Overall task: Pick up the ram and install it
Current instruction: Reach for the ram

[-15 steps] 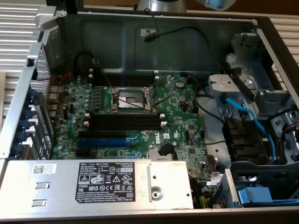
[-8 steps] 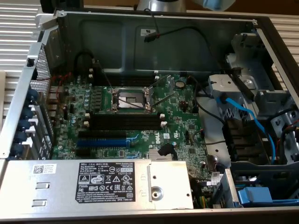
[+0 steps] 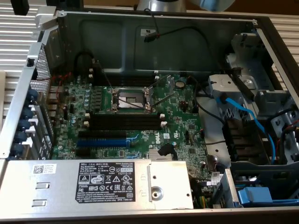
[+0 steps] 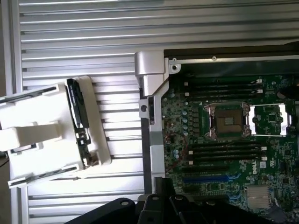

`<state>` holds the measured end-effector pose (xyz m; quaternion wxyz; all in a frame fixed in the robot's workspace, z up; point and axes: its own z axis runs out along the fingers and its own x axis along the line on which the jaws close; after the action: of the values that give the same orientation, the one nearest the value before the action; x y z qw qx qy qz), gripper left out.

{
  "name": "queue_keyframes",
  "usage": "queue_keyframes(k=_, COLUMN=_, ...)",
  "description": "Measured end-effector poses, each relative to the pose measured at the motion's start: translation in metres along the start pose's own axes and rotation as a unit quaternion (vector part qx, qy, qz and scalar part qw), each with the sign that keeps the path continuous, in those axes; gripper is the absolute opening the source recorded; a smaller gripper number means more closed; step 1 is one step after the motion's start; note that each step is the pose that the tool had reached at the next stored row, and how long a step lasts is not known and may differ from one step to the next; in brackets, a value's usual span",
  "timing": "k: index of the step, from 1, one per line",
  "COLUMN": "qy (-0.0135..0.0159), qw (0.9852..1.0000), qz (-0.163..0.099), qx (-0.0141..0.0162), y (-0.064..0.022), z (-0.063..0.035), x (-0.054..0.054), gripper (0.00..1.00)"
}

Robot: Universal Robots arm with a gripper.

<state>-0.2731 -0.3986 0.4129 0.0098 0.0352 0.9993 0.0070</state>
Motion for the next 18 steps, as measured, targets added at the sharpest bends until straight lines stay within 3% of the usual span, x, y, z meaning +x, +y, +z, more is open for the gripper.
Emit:
queue_keyframes(k=8, qy=0.0000, qw=1.0000, qz=0.000, qx=-0.0010, y=-0.0026, z=0.0031, x=0.036, gripper=0.10)
queue_keyframes(k=18, qy=0.0008, qw=0.9999, qz=0.000, qx=-0.0112, y=-0.0058, z=0.0043, x=0.081, gripper=0.10)
